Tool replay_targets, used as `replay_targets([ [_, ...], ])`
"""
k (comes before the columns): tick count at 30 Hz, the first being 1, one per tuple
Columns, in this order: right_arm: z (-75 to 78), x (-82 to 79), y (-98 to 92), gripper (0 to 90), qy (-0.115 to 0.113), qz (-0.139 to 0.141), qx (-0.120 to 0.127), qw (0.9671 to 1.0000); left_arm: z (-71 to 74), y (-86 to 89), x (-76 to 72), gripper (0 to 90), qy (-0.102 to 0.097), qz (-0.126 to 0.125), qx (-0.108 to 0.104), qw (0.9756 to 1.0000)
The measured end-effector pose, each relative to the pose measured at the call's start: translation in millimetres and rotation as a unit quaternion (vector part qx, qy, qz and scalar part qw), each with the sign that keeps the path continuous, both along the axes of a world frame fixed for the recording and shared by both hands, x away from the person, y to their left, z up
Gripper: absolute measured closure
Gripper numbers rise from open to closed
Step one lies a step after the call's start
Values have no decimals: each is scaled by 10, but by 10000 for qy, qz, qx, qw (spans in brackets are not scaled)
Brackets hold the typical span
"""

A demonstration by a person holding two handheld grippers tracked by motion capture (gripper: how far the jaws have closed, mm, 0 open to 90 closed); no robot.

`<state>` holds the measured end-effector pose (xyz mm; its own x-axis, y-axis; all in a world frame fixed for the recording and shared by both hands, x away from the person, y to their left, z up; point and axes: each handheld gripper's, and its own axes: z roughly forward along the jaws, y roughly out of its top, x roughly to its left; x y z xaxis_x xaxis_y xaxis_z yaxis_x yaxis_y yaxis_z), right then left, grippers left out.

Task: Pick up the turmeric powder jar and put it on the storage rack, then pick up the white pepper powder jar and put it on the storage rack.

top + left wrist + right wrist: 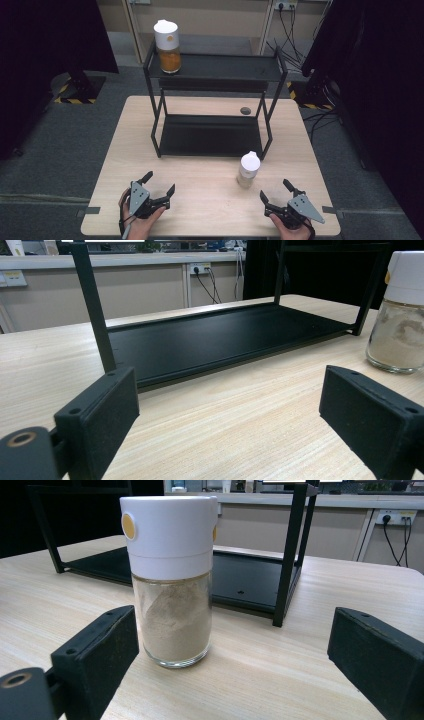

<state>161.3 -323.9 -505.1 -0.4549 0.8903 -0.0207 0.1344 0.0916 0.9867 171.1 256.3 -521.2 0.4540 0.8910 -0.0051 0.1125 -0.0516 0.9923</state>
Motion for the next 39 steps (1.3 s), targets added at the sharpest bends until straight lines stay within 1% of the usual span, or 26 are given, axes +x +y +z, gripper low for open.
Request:
replay_targets([
  [2,-1,-1,0,65,-7,5,-7,10000,1,-8,-4,83,-15,1,34,10000],
  [6,-6,-5,2,65,-16,-8,1,10000,-7,-9,-7,83,-17,18,-14,10000],
  [13,-8,-12,6,65,-27,-15,-4,10000,-8,-19,-13,83,-34,28,14,10000],
  [24,-5,-12,3,64,-16,-11,2,10000,-19,-8,-13,83,-39,31,-47,10000],
  [28,-5,-5,-7,64,-6,11,25,10000,-12,-7,-6,83,-30,5,-20,10000],
  [32,15,-6,-12,62,-67,146,97,9998,-12,-4,-6,83,-50,-29,19,10000],
  [35,59,27,-2,61,-127,400,176,9990,-12,0,-2,83,-35,-27,-13,10000],
  [37,88,63,39,61,-134,535,159,9984,-17,1,-5,83,-55,-37,-6,10000],
  [39,117,110,103,61,-82,602,67,9981,-15,-3,-6,84,-65,-49,22,10000],
])
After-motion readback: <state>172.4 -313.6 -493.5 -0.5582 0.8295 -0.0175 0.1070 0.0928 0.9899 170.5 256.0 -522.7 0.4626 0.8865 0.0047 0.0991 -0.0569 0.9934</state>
